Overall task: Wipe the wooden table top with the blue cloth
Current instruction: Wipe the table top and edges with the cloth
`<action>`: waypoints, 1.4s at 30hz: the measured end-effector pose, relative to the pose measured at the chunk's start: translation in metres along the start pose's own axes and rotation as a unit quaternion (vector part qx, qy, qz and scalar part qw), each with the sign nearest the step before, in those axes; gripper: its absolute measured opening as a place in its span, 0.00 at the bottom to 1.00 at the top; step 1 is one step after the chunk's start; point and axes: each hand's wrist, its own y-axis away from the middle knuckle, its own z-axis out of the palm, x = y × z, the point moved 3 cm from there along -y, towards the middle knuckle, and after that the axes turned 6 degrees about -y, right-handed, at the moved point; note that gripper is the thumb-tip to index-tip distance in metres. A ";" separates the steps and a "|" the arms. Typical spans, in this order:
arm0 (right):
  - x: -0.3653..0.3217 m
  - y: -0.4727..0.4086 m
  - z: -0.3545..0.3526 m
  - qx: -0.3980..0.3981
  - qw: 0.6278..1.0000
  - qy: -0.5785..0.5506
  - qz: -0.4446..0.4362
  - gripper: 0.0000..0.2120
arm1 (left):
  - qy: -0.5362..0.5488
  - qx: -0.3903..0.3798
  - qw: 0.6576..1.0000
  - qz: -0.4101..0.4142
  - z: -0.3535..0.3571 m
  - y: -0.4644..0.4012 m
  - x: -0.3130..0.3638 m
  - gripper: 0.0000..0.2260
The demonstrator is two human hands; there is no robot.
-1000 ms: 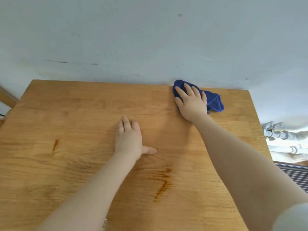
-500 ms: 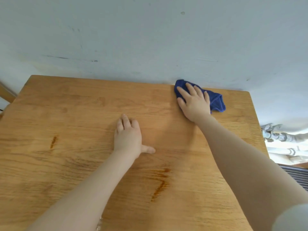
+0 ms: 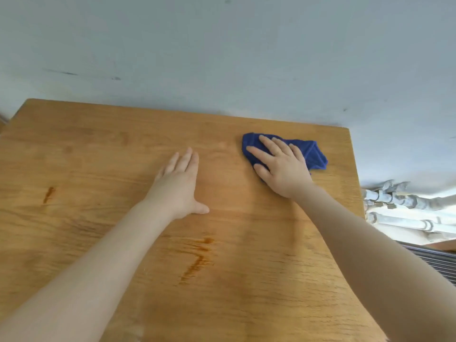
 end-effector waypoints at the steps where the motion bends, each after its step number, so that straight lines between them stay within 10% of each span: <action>1: 0.014 -0.017 -0.003 0.013 0.999 0.000 0.034 0.22 | 0.014 0.008 1.000 0.015 0.000 0.002 0.011 0.50; 16: 0.056 0.039 -0.016 -0.004 1.000 -0.010 -0.024 0.28 | -0.081 0.049 0.995 0.038 0.007 0.002 0.153 0.52; 42: 0.116 0.055 -0.036 0.001 0.997 -0.060 0.055 0.26 | -0.158 -0.037 0.987 -0.003 0.016 0.000 0.168 0.52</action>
